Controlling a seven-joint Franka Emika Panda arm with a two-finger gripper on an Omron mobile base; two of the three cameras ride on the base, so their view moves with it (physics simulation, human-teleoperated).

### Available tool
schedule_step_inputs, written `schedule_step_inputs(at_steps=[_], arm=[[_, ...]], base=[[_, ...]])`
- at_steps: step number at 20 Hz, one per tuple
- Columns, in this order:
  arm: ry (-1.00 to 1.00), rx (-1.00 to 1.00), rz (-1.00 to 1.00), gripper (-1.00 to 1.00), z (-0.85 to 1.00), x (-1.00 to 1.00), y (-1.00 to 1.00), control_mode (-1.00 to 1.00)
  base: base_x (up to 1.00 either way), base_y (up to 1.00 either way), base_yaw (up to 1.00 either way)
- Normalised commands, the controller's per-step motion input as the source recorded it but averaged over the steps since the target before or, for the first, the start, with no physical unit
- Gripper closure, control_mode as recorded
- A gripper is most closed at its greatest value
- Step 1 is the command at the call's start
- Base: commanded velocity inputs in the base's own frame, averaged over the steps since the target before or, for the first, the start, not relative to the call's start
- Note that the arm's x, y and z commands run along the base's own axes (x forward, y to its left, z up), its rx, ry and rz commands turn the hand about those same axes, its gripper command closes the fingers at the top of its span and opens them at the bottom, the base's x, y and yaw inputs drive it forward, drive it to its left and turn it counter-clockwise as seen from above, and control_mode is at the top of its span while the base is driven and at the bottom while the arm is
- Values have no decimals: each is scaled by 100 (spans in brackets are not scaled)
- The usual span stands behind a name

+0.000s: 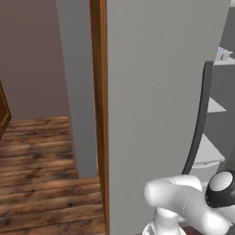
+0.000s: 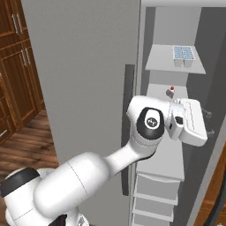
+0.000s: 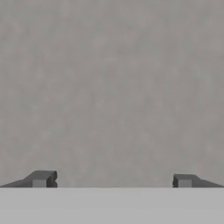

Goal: Open the freezer door, pick up the ice cube tray from the freezer, and place it on the dining counter.

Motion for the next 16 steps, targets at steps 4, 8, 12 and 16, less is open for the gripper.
schedule_step_inputs(at_steps=[4,8,12,16], arm=[[0,0,0,-100,0,0,-38,-100],[0,0,0,-100,0,0,-37,-100],[0,0,2,-100,0,0,-40,-100],[0,0,1,-100,0,0,-21,-100]], base=[[0,0,0],[0,0,0],[0,0,0],[0,0,0]])
